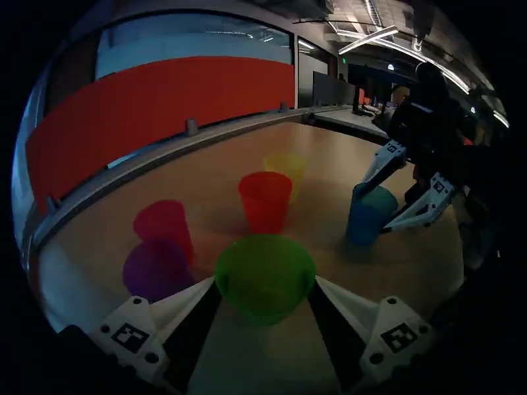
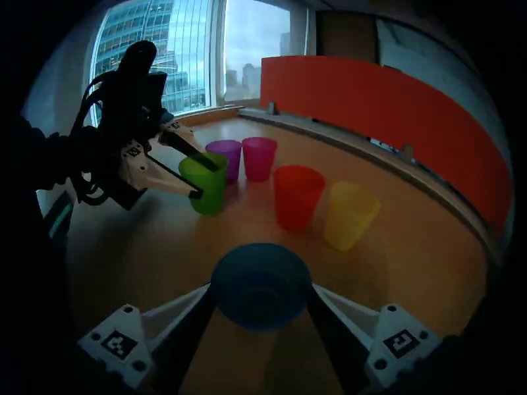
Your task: Pour water
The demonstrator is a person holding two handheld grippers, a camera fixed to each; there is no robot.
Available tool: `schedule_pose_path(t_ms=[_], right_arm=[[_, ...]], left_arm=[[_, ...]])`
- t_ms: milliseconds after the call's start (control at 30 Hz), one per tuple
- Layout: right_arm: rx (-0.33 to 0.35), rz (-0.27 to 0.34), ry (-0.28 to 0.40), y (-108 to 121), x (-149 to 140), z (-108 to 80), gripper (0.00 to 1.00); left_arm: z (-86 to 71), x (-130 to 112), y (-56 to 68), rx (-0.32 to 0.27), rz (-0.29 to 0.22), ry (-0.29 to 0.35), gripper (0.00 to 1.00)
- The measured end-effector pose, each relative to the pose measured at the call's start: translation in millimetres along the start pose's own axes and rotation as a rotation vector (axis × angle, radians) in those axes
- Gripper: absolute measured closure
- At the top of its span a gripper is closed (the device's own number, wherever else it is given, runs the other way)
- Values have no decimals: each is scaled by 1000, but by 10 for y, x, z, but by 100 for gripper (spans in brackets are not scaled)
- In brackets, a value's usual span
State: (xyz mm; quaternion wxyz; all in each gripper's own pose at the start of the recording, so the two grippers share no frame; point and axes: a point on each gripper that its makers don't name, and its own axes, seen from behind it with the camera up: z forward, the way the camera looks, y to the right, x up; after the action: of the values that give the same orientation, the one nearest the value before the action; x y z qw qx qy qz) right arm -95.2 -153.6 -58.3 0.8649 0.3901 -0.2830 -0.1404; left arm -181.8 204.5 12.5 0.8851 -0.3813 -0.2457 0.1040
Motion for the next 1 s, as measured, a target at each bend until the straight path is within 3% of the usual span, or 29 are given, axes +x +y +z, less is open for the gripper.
schedule_pose_path(t_ms=[400,1000], right_arm=[[-19,2,34,-1,128,-35,9],[-39,-15,212,-90,872,-394,9]], left_arm=[[-184,81,14,19,0,40,14],[-610,457,77,53,0,162,14]])
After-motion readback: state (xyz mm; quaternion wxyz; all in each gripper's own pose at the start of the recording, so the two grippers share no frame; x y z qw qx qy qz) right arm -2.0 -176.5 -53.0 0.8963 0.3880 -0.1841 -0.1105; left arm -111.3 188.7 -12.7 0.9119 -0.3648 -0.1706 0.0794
